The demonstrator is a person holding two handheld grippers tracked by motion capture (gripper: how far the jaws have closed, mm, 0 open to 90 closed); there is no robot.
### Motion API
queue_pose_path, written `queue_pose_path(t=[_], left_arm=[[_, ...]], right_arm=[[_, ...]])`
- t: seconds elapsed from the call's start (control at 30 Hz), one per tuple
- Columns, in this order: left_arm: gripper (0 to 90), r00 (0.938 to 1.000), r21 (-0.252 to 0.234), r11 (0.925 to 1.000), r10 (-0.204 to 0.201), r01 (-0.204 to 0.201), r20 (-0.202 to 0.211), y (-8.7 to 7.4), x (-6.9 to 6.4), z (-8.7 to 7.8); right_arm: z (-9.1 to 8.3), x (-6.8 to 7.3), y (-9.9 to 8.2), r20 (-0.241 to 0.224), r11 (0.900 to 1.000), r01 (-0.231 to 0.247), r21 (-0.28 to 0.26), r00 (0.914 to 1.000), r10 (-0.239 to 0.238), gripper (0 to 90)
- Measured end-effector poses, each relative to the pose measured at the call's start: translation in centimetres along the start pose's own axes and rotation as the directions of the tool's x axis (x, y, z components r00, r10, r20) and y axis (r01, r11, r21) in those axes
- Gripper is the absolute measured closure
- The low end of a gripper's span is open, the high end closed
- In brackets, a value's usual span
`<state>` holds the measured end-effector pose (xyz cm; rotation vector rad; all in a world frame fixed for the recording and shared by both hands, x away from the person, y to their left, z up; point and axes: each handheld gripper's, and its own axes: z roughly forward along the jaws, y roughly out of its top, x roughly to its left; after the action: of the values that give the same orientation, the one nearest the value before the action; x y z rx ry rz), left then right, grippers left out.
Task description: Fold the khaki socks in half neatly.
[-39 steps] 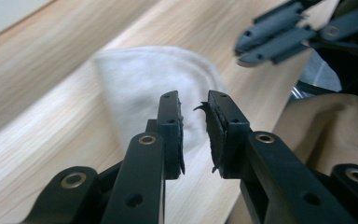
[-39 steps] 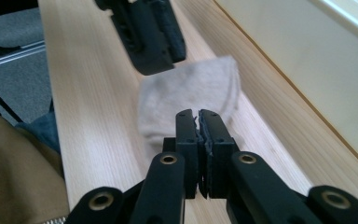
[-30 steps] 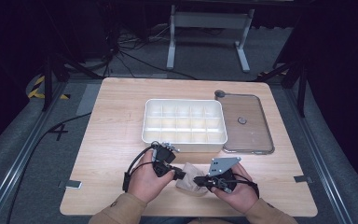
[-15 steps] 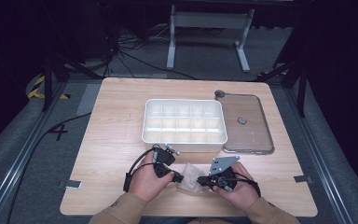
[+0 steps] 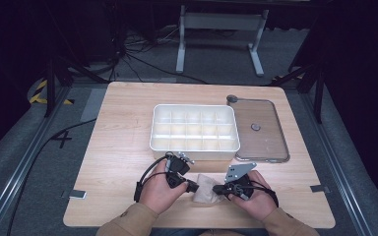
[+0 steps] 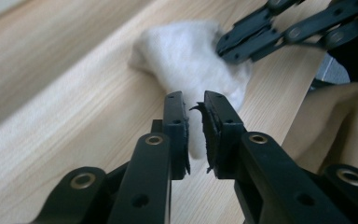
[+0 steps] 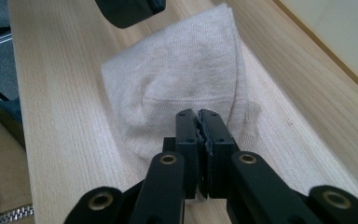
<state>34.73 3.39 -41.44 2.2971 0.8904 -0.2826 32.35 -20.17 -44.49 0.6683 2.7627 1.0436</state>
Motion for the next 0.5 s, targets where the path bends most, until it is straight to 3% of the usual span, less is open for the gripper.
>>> queue_pose_path(t=[0.17, 0.27, 0.4, 0.5], left_arm=[[80.6, 0.9995, -0.019, 0.9993, 0.031, -0.031, -0.011, 0.4, -0.3, -0.1], [80.9, 0.9988, -0.036, 0.9982, 0.047, -0.047, 0.011, 0.8, -0.7, 0.5], [80.8, 0.9972, -0.024, 0.9969, 0.075, -0.075, -0.008, 1.3, -0.9, 1.6], [82.1, 0.9970, -0.018, 0.9972, 0.071, -0.072, -0.031, 1.4, -0.9, 2.1]], right_arm=[[0.1, 0.0, -0.1, 0.006, 0.9999, 0.009, -0.008, 0.9999, -0.009, 88.2], [0.2, 0.1, -0.2, 0.014, 0.9999, 0.011, -0.013, 0.9998, -0.011, 89.2], [0.3, 0.3, -0.2, 0.020, 0.9996, 0.026, -0.014, 0.9995, -0.026, 89.6], [0.2, 0.3, -0.2, 0.021, 0.9992, 0.037, -0.015, 0.9991, -0.036, 89.7]])
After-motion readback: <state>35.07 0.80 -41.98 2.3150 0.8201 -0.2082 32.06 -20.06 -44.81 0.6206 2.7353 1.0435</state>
